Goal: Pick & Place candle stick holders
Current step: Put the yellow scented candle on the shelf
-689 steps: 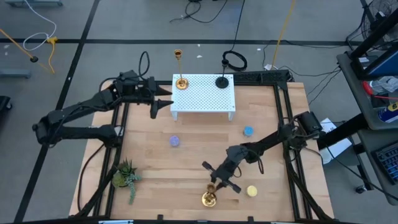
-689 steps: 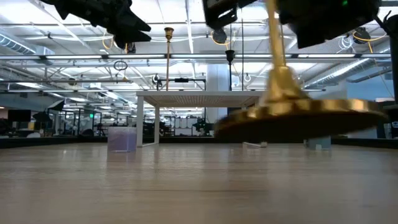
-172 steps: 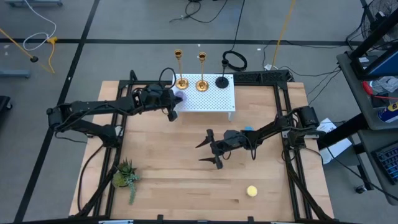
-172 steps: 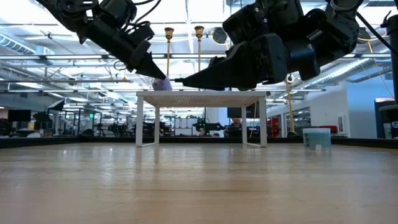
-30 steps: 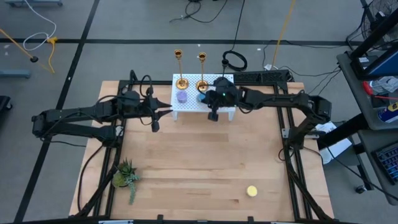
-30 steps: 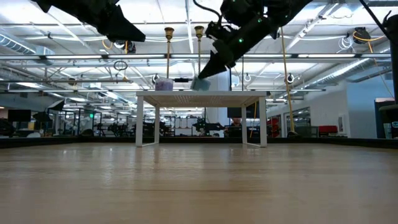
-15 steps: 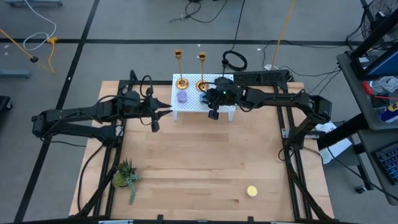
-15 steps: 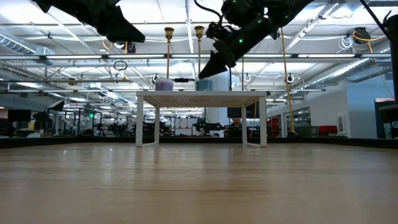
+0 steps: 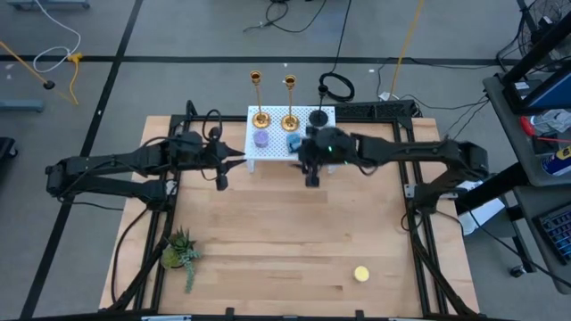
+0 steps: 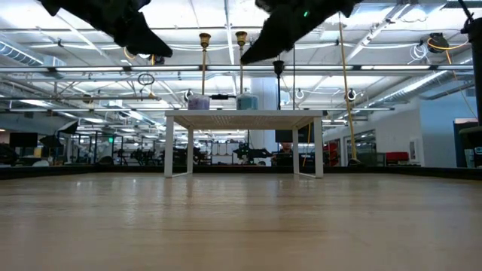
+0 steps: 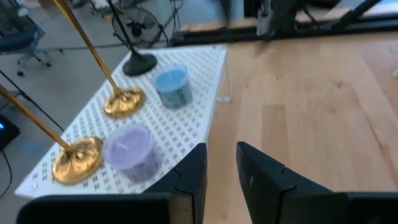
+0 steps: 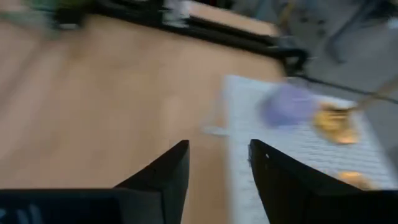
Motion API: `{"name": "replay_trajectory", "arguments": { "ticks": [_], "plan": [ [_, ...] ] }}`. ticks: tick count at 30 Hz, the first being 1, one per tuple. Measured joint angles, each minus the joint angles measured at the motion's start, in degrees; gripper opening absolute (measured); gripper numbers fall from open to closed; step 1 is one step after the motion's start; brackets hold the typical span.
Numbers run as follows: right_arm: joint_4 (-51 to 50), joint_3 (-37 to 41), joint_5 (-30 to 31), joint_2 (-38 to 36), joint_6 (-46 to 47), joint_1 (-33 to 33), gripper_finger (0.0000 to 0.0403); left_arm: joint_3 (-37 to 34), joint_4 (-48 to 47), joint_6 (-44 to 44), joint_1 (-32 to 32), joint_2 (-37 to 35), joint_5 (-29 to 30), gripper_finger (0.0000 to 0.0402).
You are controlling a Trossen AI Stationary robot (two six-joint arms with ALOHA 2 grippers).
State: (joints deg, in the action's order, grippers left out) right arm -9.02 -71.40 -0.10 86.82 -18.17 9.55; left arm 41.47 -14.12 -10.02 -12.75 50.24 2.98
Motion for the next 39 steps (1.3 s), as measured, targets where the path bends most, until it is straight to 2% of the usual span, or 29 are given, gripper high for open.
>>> {"name": "replay_trajectory", "arguments": {
  "ticks": [6,11,18,21,24,27,30,34,39],
  "plan": [
    [-10.98,0.01,0.27,-1.79,11.89,-11.99,0.0168,0.0,-2.46,0.4,-0.01,0.02,0.01,0.0093],
    [-20.82,-0.06,4.7,-1.4,23.05,-22.9,0.0166,0.0,-2.48,3.04,0.0,0.01,-0.02,0.0093],
    [-32.41,0.02,4.48,-1.31,51.22,-37.08,0.0165,0.0,-2.46,6.86,0.0,0.01,-0.05,0.0093],
    [-36.4,0.04,5.38,-1.23,56.47,-41.49,0.0165,0.0,-2.46,9.15,0.0,0.02,-0.04,0.0093],
    [-36.95,0.72,10.48,-0.66,58.71,-43.24,0.0164,0.0,-2.44,10.35,0.0,0.01,-0.04,0.0093],
    [-37.15,2.1,10.28,-0.68,66.04,-43.14,0.0164,0.0,-2.4,10.58,0.0,0.02,-0.05,0.0093],
    [-37.03,5.3,6.05,-0.71,73.24,-43.49,0.0164,0.0,-2.36,10.58,0.0,0.01,-0.04,0.0093],
    [-34.22,11.3,-3.18,-0.68,89.79,-45.46,0.0164,0.0,-2.31,10.43,0.0,0.02,-0.04,0.0093],
    [-25.47,18.23,-4.59,-0.79,103.78,-49.42,0.0164,0.0,-2.29,10.34,0.0,0.0,-0.02,0.0093]
  ]
}}
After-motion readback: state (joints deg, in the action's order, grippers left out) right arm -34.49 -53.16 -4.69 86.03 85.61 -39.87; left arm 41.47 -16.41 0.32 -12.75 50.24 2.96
